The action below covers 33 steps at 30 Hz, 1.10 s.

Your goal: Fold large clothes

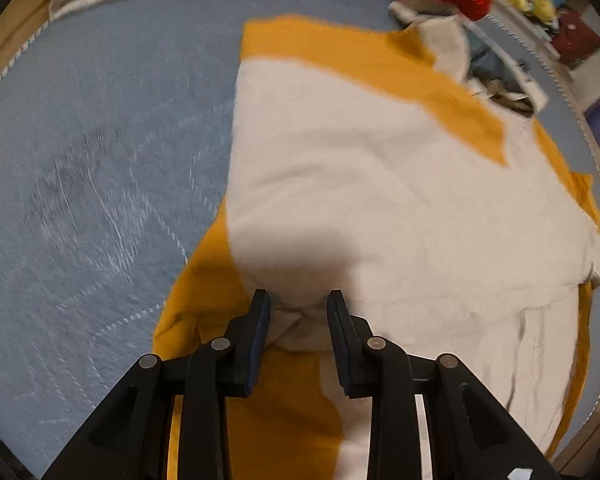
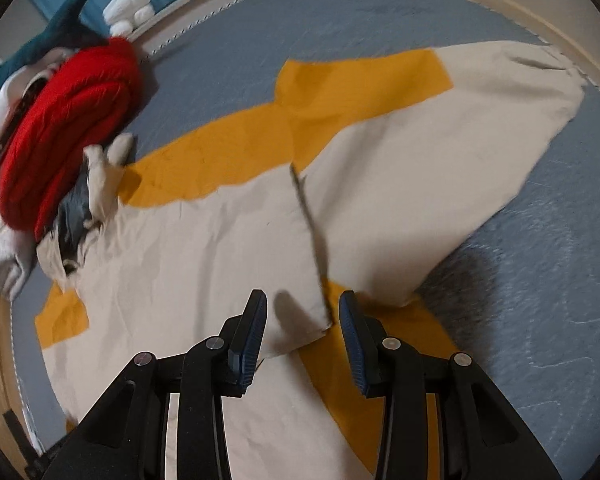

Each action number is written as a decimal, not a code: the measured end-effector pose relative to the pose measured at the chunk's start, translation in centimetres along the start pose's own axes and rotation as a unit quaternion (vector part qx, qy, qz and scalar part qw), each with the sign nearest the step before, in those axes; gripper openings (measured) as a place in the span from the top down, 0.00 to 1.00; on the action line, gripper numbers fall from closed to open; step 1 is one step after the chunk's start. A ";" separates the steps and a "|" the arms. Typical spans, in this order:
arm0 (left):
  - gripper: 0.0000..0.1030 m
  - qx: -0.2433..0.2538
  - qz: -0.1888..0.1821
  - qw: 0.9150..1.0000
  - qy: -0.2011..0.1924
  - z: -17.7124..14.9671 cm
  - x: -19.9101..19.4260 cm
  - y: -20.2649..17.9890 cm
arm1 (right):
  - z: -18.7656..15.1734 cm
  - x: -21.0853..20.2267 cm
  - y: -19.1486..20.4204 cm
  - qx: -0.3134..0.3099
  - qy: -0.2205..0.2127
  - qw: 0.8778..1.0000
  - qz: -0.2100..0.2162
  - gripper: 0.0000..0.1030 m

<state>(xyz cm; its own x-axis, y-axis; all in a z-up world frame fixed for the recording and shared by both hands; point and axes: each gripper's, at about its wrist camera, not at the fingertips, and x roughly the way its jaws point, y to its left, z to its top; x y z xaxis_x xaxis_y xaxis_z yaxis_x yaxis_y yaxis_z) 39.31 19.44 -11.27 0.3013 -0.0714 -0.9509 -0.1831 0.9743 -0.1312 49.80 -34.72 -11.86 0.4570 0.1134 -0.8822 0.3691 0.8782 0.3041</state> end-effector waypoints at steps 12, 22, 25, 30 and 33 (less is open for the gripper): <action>0.68 0.014 0.021 1.000 -0.006 -0.8 -1.4 -2.6 | 1.1 -6.8 -0.4 -0.062 -0.071 0.995 0.010 0.62; 0.64 0.118 -0.038 0.985 -0.124 -4.3 -9.1 -11.0 | 4.3 -10.4 -10.1 -0.035 -0.123 0.992 -0.016 0.62; 0.64 0.170 -0.025 0.972 -0.160 -4.7 -9.2 -14.2 | 5.7 -11.7 -13.8 -0.022 -0.147 0.989 -0.028 0.62; 0.64 0.177 -0.043 0.967 -0.176 -3.8 -9.6 -15.5 | 7.8 -13.9 -18.9 0.003 -0.191 0.980 -0.047 0.62; 0.64 0.166 -0.063 0.969 -0.170 -3.6 -9.7 -15.4 | 8.7 -14.0 -21.3 0.032 -0.199 0.978 -0.049 0.62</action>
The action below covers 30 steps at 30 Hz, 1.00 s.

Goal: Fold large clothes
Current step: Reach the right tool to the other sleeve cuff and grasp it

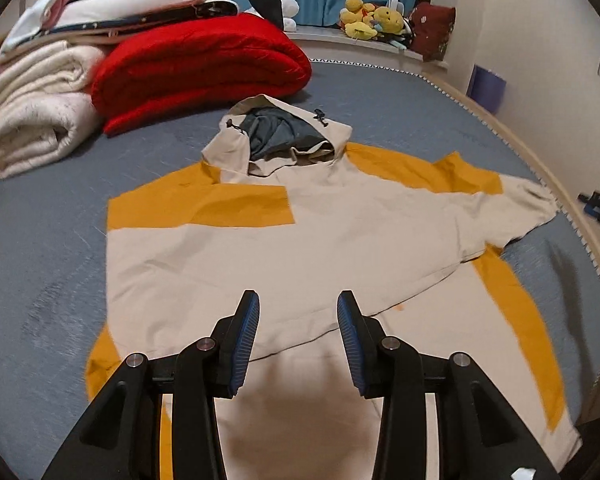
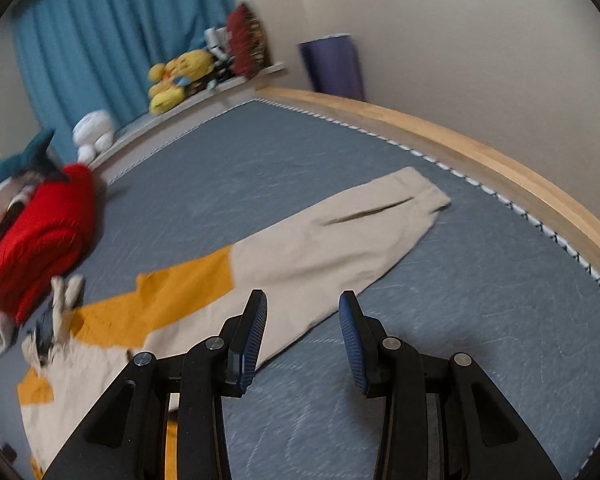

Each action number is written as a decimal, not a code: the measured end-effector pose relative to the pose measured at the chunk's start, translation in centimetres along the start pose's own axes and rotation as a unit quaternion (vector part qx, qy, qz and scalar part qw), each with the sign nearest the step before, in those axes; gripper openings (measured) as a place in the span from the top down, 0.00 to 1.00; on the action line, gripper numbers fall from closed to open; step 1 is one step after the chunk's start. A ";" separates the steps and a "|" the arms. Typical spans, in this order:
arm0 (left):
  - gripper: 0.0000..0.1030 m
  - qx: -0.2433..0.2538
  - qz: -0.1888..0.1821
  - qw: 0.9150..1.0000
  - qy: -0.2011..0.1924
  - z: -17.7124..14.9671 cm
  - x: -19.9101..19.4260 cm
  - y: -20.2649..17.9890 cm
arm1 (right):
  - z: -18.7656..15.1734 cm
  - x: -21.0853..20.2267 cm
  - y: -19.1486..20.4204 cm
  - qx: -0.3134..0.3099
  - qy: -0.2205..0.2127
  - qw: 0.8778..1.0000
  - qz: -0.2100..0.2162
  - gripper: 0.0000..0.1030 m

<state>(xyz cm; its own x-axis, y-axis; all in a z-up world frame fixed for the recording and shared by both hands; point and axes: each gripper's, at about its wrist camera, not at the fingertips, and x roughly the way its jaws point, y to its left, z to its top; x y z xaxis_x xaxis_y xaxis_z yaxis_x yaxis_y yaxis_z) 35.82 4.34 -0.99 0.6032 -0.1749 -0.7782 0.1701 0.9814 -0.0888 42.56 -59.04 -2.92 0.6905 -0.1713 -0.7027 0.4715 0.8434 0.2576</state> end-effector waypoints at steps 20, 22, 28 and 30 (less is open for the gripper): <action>0.64 0.018 0.027 0.999 0.012 0.0 2.2 0.3 | 0.3 10.4 -5.0 0.074 0.037 0.997 0.001 0.62; 0.64 0.012 0.024 1.000 0.012 0.1 2.3 0.6 | 0.3 11.5 -6.2 0.097 0.045 0.994 0.002 0.62; 0.64 0.015 0.027 0.999 0.014 0.0 2.7 0.7 | -0.2 16.1 -9.5 0.181 0.075 0.980 0.019 0.62; 0.64 0.019 0.027 0.999 0.015 -0.1 2.8 0.6 | -0.3 17.6 -10.6 0.213 0.081 0.974 0.023 0.62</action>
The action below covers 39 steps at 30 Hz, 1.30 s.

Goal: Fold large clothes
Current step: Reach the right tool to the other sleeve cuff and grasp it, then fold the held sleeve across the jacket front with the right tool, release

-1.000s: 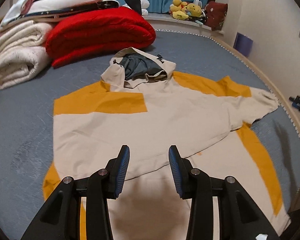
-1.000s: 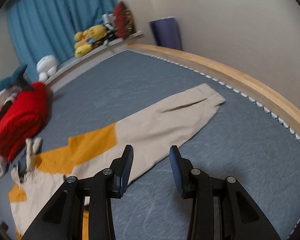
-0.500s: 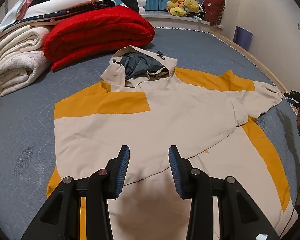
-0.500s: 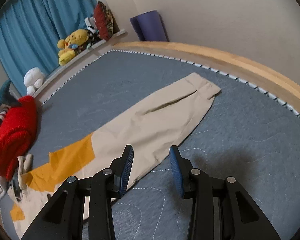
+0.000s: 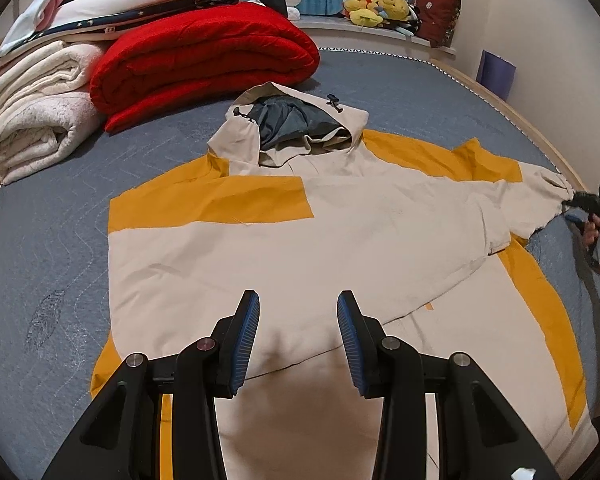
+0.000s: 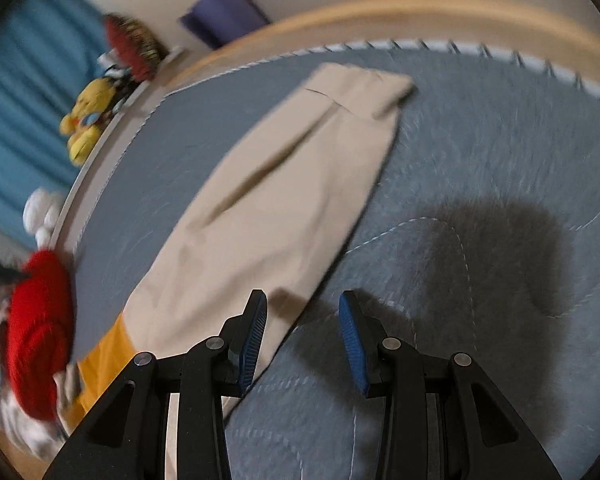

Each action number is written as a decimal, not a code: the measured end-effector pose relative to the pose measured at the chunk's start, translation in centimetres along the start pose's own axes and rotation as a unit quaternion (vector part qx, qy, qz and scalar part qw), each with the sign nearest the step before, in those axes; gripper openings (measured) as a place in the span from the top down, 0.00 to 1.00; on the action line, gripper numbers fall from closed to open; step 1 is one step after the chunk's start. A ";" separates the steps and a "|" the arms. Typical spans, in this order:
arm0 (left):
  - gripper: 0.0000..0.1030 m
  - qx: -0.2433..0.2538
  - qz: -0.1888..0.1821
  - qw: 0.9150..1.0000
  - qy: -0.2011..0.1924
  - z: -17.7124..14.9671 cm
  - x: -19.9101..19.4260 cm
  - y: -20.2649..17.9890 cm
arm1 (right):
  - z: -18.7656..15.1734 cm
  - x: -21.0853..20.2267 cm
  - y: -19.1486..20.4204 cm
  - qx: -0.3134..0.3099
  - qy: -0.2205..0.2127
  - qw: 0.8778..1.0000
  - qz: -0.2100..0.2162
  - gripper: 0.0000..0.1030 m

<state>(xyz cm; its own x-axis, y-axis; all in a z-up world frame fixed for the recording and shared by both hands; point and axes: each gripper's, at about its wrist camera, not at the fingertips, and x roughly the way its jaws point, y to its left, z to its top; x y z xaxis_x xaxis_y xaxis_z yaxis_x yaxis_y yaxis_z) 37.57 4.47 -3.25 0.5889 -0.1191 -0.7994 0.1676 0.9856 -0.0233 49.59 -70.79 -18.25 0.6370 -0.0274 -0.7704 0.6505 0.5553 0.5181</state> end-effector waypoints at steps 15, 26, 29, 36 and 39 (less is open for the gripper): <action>0.64 -0.017 0.010 1.000 -0.007 0.7 -0.9 1.8 | 3.0 -2.0 5.7 -0.029 -0.099 0.994 -0.046 0.96; 0.64 -0.115 0.016 0.993 0.000 0.5 -3.1 8.1 | -14.5 -13.7 31.3 -0.380 -0.138 0.912 0.066 0.97; 0.64 -0.144 0.009 0.990 0.000 0.2 -3.7 9.8 | -24.1 -16.1 37.6 -0.444 -0.095 0.879 0.144 0.97; 0.64 -0.165 -0.003 0.986 0.002 0.3 -4.5 11.7 | -45.6 -17.3 42.7 -0.521 0.057 0.814 0.249 0.95; 0.64 -0.170 -0.019 0.985 0.011 0.4 -4.3 12.2 | -52.0 -14.8 42.3 -0.553 0.127 0.794 0.216 0.86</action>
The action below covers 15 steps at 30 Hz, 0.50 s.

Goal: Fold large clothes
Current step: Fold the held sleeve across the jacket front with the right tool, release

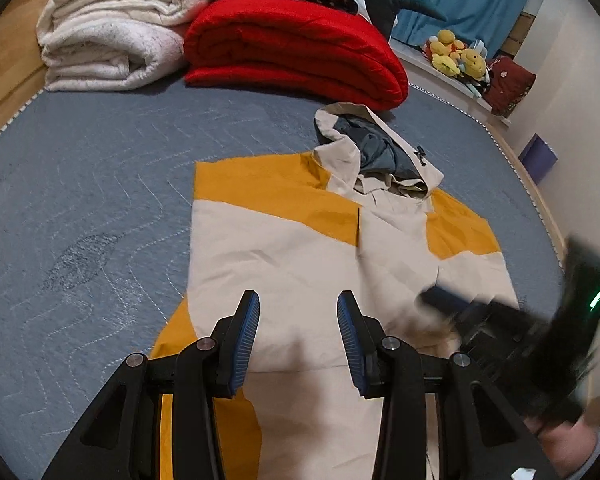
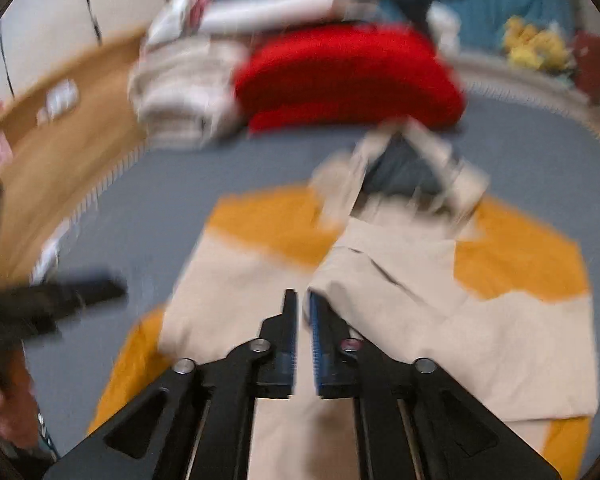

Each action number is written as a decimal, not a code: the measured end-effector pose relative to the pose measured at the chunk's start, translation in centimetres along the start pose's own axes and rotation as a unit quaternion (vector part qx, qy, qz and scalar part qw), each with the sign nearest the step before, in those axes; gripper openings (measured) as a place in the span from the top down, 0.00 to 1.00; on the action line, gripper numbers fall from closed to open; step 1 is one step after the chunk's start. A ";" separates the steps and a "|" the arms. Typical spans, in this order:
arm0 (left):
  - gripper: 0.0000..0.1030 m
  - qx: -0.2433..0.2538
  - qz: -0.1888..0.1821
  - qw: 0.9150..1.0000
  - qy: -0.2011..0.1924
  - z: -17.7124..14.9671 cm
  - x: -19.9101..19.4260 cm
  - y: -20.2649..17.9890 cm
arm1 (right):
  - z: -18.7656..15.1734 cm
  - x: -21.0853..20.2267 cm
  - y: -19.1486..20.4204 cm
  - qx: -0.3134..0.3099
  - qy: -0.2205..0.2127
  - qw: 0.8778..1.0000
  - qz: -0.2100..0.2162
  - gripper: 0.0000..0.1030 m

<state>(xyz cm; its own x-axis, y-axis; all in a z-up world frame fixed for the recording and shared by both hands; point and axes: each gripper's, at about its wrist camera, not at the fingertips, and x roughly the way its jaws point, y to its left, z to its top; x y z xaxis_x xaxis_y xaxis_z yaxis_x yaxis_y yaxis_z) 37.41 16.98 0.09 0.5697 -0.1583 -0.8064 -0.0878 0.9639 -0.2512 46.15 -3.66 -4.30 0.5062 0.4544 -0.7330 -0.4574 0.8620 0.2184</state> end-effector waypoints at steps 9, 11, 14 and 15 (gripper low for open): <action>0.64 -0.006 -0.019 1.000 0.012 -0.5 0.6 -0.4 | -4.1 -7.4 -4.0 0.048 0.034 0.997 -0.050 0.72; 0.71 0.003 -0.028 1.000 0.009 -0.8 1.0 -1.3 | -4.4 -10.6 -6.7 0.095 0.017 0.993 -0.062 0.71; 0.81 0.025 -0.046 0.999 0.007 -1.3 1.8 -3.3 | -5.4 -14.3 -10.2 0.163 -0.016 0.985 -0.058 0.71; 0.82 0.034 -0.052 0.998 0.005 -1.6 2.0 -4.1 | -5.9 -14.9 -11.0 0.180 -0.023 0.981 -0.062 0.71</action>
<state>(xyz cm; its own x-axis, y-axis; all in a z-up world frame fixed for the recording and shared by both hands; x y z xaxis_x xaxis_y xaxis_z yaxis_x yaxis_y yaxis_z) 37.63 12.36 -1.34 0.5641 -0.2605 -0.7835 0.0273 0.9543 -0.2976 39.37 -21.22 0.44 0.5787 0.3432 -0.7398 -0.1068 0.9312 0.3484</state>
